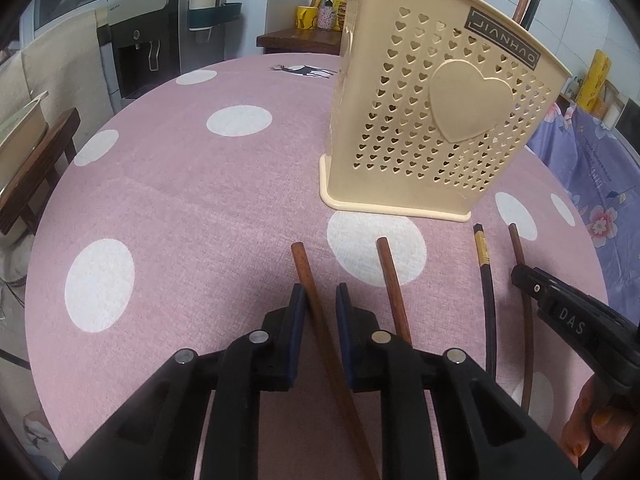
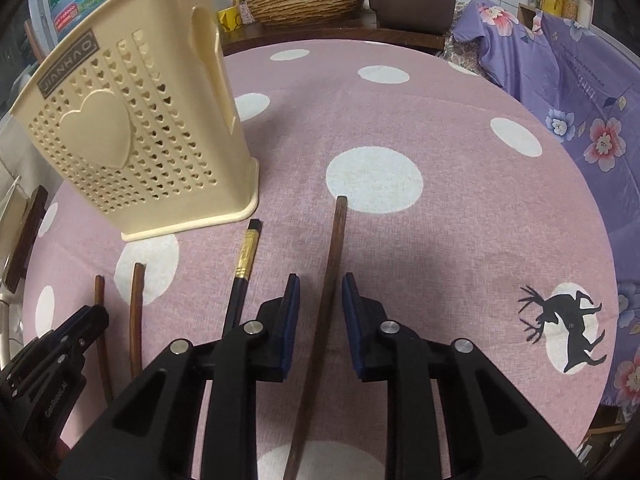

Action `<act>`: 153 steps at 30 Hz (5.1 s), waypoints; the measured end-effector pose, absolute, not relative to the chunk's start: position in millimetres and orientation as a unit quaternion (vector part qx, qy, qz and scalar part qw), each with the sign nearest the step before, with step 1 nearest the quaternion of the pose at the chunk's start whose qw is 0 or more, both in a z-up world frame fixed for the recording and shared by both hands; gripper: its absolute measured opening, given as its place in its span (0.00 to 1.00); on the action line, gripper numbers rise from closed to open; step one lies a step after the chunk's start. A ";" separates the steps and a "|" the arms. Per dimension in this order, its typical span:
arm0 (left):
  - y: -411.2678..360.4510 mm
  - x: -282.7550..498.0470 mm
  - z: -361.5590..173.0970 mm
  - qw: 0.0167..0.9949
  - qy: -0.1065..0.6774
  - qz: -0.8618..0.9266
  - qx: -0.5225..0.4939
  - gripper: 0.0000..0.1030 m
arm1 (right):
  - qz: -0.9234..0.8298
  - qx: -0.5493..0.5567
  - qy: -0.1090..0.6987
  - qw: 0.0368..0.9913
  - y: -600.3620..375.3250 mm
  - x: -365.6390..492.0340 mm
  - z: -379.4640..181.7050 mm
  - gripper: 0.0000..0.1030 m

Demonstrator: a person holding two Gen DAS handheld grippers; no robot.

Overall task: Organize utensils
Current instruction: 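Close the left tool on a wooden chopstick while the right tool grips another, then lift both chopsticks and carry them over the cream holder, then lower both chopsticks into the holder and open both tools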

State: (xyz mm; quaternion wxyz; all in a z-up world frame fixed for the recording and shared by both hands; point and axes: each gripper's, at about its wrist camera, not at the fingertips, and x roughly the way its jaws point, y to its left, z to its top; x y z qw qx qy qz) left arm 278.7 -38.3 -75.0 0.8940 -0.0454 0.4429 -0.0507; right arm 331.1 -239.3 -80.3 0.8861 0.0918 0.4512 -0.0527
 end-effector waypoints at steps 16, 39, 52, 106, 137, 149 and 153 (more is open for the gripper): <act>-38.8 292.7 -76.1 0.893 0.444 -0.054 -0.049 0.09 | -0.063 0.096 0.447 0.887 -243.6 354.1 -81.0 0.09; -31.9 278.3 -51.5 0.903 0.412 -0.085 -0.090 0.08 | 0.001 0.173 0.389 0.905 -261.8 322.5 -52.3 0.08; -17.3 251.3 22.8 0.934 0.319 -0.118 -0.107 0.08 | 0.065 0.174 0.291 0.939 -267.9 273.4 26.4 0.08; -0.2 254.7 231.4 0.969 0.137 -0.177 -0.100 0.07 | 0.117 0.102 0.171 0.973 -235.9 296.2 229.7 0.08; -24.3 340.7 140.2 0.962 0.217 -0.129 -0.100 0.07 | 0.061 0.083 0.211 0.972 -220.4 363.3 146.2 0.08; -31.5 346.0 100.0 0.955 0.253 -0.124 -0.091 0.05 | 0.060 0.095 0.223 0.968 -225.4 367.5 120.2 0.08; -25.9 336.4 98.8 0.952 0.251 -0.135 -0.108 0.12 | 0.065 0.112 0.228 0.965 -230.7 364.6 114.6 0.23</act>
